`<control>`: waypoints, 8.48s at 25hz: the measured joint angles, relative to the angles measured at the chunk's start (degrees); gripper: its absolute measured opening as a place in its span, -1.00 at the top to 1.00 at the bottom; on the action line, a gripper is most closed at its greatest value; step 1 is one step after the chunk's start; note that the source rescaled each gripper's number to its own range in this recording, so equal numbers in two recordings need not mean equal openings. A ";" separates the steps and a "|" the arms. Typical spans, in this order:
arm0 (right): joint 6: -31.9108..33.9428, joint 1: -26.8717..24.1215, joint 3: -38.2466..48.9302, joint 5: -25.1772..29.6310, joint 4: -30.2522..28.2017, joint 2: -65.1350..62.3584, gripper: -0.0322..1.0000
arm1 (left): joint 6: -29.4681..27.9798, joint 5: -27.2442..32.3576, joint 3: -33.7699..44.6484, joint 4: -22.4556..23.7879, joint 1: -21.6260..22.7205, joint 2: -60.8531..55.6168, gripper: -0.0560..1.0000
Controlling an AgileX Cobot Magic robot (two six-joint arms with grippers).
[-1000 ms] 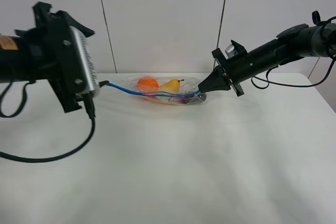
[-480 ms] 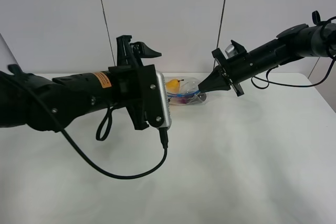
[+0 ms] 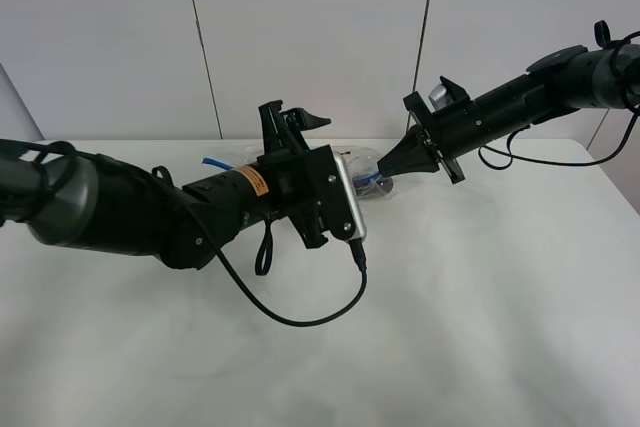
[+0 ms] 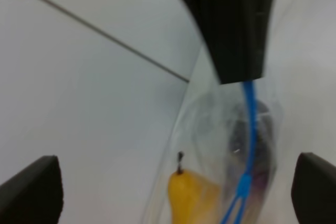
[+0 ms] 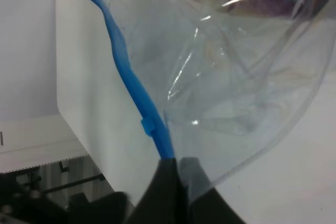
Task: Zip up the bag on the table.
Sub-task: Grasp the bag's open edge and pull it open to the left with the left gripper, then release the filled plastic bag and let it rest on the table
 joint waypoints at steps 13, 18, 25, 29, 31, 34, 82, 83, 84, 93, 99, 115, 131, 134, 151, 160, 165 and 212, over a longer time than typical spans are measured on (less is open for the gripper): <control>0.64 0.00 0.00 0.00 0.00 0.00 0.93 | -0.23 -5.21 -4.86 4.31 0.00 10.47 -0.85; 0.82 0.00 0.00 0.00 0.00 0.00 0.93 | -0.23 -6.56 -4.91 4.31 0.00 12.44 -0.20; 0.82 0.00 0.00 0.00 -0.17 0.00 0.93 | -0.23 -8.65 -4.91 4.33 0.00 13.17 0.18; 0.82 0.00 0.00 0.00 -0.17 0.00 0.93 | -0.23 -9.21 -4.91 4.39 0.54 13.17 0.20; 0.82 0.00 0.00 0.00 -0.17 0.00 0.93 | -0.23 -9.25 -4.91 4.51 1.42 13.17 0.20; 0.82 0.00 0.00 0.00 -0.18 0.00 0.93 | -0.23 -9.25 -4.91 4.45 2.45 13.17 0.20; 1.26 0.16 -0.17 -0.89 1.38 0.00 0.94 | 4.76 -12.33 -4.91 10.19 21.91 13.17 0.89; 1.26 0.16 -0.17 -0.89 1.38 0.00 0.94 | 4.79 -12.46 -4.91 10.42 22.67 13.17 0.89; 1.26 0.16 -0.17 -0.89 1.38 0.00 0.94 | 4.79 -12.58 -4.91 10.63 23.39 13.17 0.89; 1.26 0.16 -0.17 -0.89 1.44 0.00 0.94 | 4.83 -15.16 -4.86 10.94 28.31 13.17 0.89; 1.29 0.16 -0.17 -0.78 1.15 0.00 0.94 | 4.83 -15.35 -4.86 10.59 29.31 13.17 0.89; 1.29 0.16 -0.17 -0.47 -0.32 0.00 0.94 | 0.72 -15.65 -4.86 8.15 30.45 13.17 0.15; 1.29 0.16 -0.17 -0.25 -0.66 0.00 0.94 | -27.35 -14.56 -4.86 6.63 40.39 13.17 -0.98; 1.29 0.16 -0.17 -0.25 -0.66 0.00 0.94 | -34.52 -10.29 -5.02 5.70 40.46 13.17 -0.99; 1.29 0.16 -0.17 -0.25 -0.66 0.00 0.94 | -50.99 63.61 -34.01 4.44 40.46 11.46 -1.00; 1.29 0.16 -0.17 -0.25 -0.66 0.00 0.94 | -56.70 93.69 -42.60 4.03 40.71 11.29 -1.00; 1.29 0.16 -0.17 -0.25 -0.66 0.00 0.94 | -58.76 103.47 -42.78 3.52 43.18 11.29 -1.00; 1.29 0.16 -0.17 -0.25 -1.29 0.00 0.94 | -58.72 105.54 17.86 4.11 42.41 -76.10 -1.00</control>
